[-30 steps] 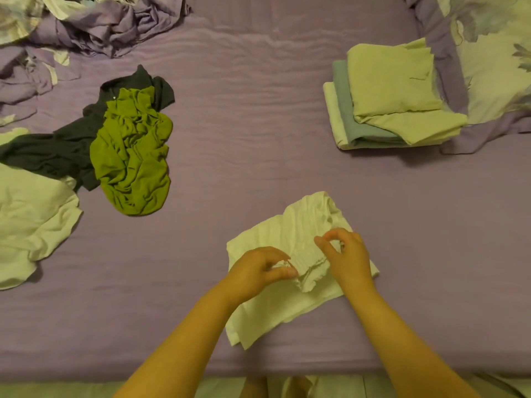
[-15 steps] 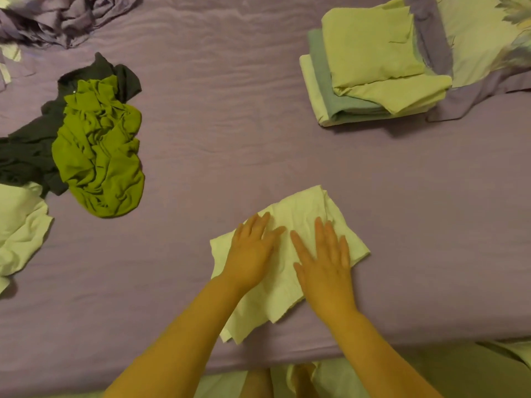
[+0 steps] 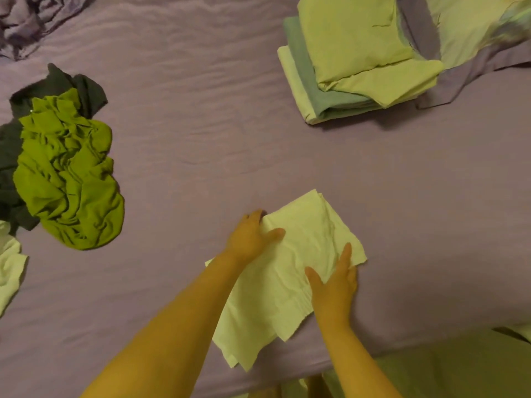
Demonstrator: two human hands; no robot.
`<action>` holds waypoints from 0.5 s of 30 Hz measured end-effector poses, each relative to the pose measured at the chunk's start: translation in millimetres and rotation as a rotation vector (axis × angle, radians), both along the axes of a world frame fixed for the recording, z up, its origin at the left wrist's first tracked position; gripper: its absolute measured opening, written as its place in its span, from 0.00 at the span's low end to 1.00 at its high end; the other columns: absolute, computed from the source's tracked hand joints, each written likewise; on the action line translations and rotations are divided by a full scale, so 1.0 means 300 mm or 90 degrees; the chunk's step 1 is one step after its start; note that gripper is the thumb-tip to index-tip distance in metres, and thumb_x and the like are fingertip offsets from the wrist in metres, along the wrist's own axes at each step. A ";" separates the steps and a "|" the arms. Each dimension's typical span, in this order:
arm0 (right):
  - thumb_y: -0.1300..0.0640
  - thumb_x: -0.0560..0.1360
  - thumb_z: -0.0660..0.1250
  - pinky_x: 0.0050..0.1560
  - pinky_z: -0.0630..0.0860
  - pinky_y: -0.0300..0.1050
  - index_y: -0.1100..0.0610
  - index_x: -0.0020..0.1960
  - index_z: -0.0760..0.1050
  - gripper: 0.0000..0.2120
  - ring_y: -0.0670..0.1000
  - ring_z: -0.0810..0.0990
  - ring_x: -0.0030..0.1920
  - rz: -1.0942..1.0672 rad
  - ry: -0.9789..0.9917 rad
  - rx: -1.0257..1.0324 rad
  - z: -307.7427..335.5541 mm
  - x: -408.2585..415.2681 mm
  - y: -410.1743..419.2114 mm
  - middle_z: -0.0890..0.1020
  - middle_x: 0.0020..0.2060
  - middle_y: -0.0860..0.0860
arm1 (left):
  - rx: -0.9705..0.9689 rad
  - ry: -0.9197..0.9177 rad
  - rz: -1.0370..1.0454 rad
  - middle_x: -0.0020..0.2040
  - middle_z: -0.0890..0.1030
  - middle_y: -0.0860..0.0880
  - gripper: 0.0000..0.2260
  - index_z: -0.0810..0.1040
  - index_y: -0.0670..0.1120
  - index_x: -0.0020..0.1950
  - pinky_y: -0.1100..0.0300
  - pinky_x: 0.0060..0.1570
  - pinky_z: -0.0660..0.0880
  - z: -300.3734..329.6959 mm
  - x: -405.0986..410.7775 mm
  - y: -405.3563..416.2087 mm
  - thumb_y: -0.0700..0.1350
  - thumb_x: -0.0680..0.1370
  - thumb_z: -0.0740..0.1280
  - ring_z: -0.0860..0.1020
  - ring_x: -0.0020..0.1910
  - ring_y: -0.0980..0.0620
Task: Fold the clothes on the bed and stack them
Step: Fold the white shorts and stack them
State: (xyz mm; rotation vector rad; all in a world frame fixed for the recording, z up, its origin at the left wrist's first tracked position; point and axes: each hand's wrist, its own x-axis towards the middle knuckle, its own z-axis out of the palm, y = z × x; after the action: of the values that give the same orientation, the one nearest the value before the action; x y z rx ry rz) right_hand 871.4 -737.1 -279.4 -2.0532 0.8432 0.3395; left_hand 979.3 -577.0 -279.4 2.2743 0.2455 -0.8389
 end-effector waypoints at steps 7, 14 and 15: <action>0.53 0.75 0.68 0.65 0.66 0.47 0.33 0.68 0.44 0.38 0.53 0.61 0.73 0.179 -0.052 0.063 0.032 0.103 -0.060 0.54 0.76 0.50 | -0.040 0.148 0.036 0.59 0.77 0.48 0.22 0.74 0.43 0.63 0.55 0.54 0.73 0.065 0.044 0.010 0.55 0.75 0.69 0.76 0.58 0.47; 0.46 0.74 0.67 0.63 0.61 0.41 0.41 0.75 0.48 0.37 0.49 0.58 0.73 0.210 -0.116 0.020 0.220 0.330 -0.178 0.57 0.75 0.47 | -0.272 0.136 0.160 0.55 0.82 0.53 0.18 0.77 0.53 0.59 0.51 0.55 0.77 0.230 0.136 -0.016 0.58 0.73 0.70 0.80 0.52 0.52; 0.46 0.74 0.66 0.65 0.61 0.44 0.41 0.75 0.48 0.37 0.49 0.57 0.74 0.215 -0.118 0.015 0.256 0.379 -0.204 0.57 0.75 0.46 | -0.286 0.133 0.177 0.55 0.82 0.53 0.19 0.77 0.54 0.60 0.48 0.57 0.77 0.260 0.166 -0.032 0.59 0.72 0.71 0.80 0.53 0.51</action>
State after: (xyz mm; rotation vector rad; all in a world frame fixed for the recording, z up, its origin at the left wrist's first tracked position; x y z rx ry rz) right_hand 985.1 -798.2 -202.6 -2.1655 0.3778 0.3330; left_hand 1029.1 -586.7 -201.5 1.6916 0.4121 -0.8821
